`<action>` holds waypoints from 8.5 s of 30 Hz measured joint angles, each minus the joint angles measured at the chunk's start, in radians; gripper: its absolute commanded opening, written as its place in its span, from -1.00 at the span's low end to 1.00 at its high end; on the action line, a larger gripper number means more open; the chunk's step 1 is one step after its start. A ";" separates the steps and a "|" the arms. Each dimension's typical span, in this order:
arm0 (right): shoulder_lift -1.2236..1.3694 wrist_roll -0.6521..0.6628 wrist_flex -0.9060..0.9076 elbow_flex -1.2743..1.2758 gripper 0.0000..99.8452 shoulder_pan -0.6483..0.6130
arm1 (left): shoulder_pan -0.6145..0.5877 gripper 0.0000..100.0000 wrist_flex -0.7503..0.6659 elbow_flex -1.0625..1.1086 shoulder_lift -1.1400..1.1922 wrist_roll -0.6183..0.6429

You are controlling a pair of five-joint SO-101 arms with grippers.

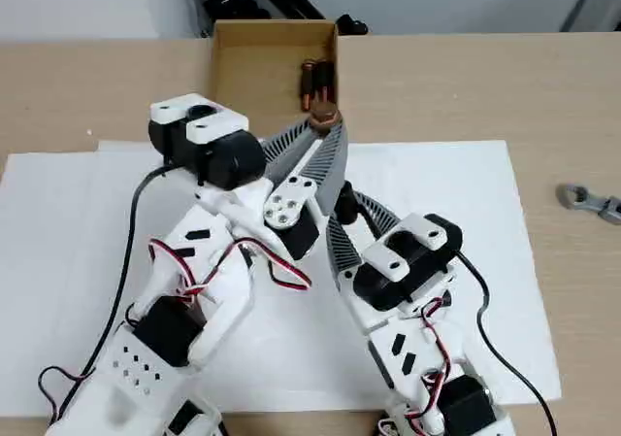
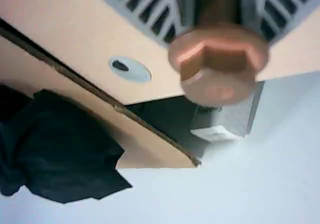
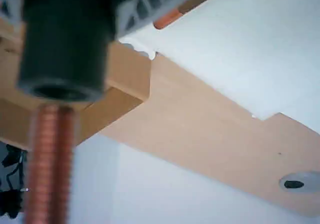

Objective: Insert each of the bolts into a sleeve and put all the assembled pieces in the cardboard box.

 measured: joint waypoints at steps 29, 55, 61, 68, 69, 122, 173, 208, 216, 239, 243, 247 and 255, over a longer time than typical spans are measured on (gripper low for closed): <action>0.000 0.000 0.000 0.000 -0.98 0.000 | 0.002 -0.74 0.141 0.032 -0.002 0.051; 0.002 0.018 0.000 -0.031 -0.99 0.052 | -0.201 -0.99 0.577 -0.201 -0.003 -0.124; 0.098 0.018 0.000 -0.058 -0.99 0.068 | -0.371 -0.99 0.637 -0.186 -0.005 -0.150; 0.428 -0.002 -0.100 -0.262 -0.99 0.184 | -0.413 -0.99 0.643 -0.181 -0.029 -0.161; 0.493 -0.005 -0.110 -0.302 -0.99 0.193 | -0.417 -0.99 0.643 -0.181 -0.043 -0.161; 2.883 -0.009 -0.138 -2.363 -0.69 0.204 | -0.802 -0.99 0.563 0.109 -0.224 -0.379; 1.699 -0.009 1.102 -2.045 -0.99 0.330 | -0.667 -0.98 0.672 0.072 0.262 -0.160; 1.180 -0.008 1.076 -1.272 -0.99 0.328 | -0.664 -0.70 1.185 -0.190 0.480 -0.123; 1.180 -0.008 1.076 -1.272 -0.99 0.328 | -0.664 -0.76 1.316 -0.434 0.781 -0.109; 1.180 -0.008 1.076 -1.272 -0.99 0.328 | -0.660 -0.74 1.375 -0.400 0.861 -0.081; 1.180 -0.008 1.076 -1.272 -0.99 0.330 | -0.660 -0.75 1.341 -0.400 1.000 -0.081; 1.180 -0.008 1.076 -1.272 -0.99 0.328 | -0.669 -0.78 1.278 -0.388 1.079 -0.083; 1.180 -0.008 1.059 -1.272 -0.99 0.328 | -0.689 -0.99 1.241 -0.370 1.086 -0.101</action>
